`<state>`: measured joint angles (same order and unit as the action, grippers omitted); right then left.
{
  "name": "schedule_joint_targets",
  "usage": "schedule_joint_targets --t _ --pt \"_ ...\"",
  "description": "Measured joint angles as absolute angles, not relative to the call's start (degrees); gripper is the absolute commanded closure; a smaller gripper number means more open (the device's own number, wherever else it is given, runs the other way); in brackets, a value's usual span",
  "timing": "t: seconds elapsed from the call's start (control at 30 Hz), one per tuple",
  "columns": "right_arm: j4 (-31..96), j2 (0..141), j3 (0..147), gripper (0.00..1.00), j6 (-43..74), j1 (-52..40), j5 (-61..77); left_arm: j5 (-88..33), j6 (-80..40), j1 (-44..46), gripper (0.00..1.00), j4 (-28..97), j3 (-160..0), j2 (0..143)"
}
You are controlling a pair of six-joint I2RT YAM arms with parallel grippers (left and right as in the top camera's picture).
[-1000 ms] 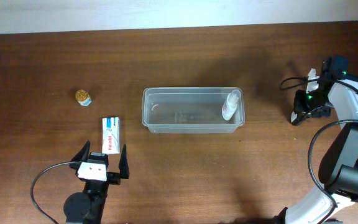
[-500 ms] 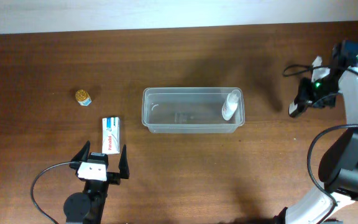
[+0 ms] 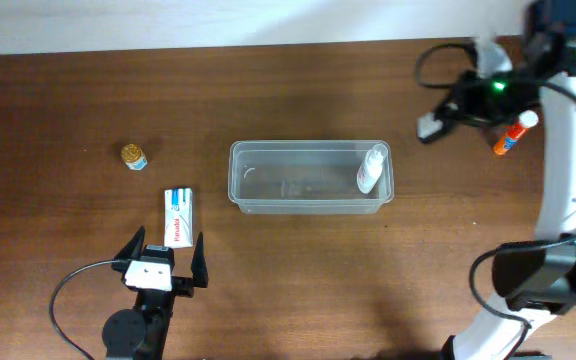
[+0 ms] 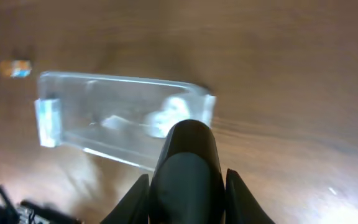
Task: Pack container
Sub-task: 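Lift the brown bottle and carry it over the container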
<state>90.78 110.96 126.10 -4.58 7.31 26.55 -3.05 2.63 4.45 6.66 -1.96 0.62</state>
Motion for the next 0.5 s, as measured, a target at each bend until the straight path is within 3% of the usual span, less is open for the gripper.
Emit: schedule_joint_targets --t 0.5 --pt "87.3 111.0 127.2 0.78 11.1 -17.3 8.3 -3.0 2.6 4.4 0.01 6.7 -2.0 0.6"
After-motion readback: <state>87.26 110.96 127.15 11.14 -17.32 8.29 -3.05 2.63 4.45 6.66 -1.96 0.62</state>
